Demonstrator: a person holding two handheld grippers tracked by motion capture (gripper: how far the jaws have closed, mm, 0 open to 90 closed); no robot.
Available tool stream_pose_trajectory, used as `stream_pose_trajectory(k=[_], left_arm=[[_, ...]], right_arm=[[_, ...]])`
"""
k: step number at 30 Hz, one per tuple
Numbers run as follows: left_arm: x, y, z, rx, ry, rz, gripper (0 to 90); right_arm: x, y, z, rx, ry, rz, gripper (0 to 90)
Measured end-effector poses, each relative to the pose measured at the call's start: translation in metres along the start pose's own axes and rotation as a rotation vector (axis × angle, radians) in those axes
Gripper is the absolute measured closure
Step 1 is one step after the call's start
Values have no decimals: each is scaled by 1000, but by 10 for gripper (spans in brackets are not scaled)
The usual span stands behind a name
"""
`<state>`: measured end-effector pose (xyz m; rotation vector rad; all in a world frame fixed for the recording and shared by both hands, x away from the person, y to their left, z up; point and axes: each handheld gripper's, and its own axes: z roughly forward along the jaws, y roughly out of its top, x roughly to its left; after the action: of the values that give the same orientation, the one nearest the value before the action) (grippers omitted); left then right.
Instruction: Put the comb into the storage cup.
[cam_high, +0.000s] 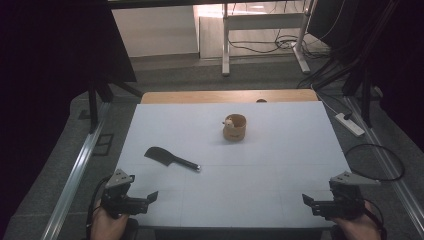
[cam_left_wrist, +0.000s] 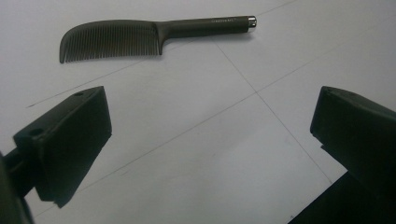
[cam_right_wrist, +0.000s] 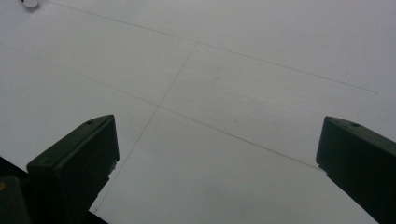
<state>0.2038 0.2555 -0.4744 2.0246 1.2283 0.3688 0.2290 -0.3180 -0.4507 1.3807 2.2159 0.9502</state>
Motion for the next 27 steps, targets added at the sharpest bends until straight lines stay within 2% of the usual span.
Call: stream_pose_trajectory(k=[3, 14, 27], left_arm=[[2, -1, -2, -15, -16, -17, 0], [5, -2, -2, -17, -37, -40, 0], [6, -2, -2, -6, -48, -35, 0]], right_arm=[[1, 0, 0, 3, -1, -4, 0], [1, 1, 1, 9, 1, -7, 0], [0, 1, 2, 15, -5, -5, 0]])
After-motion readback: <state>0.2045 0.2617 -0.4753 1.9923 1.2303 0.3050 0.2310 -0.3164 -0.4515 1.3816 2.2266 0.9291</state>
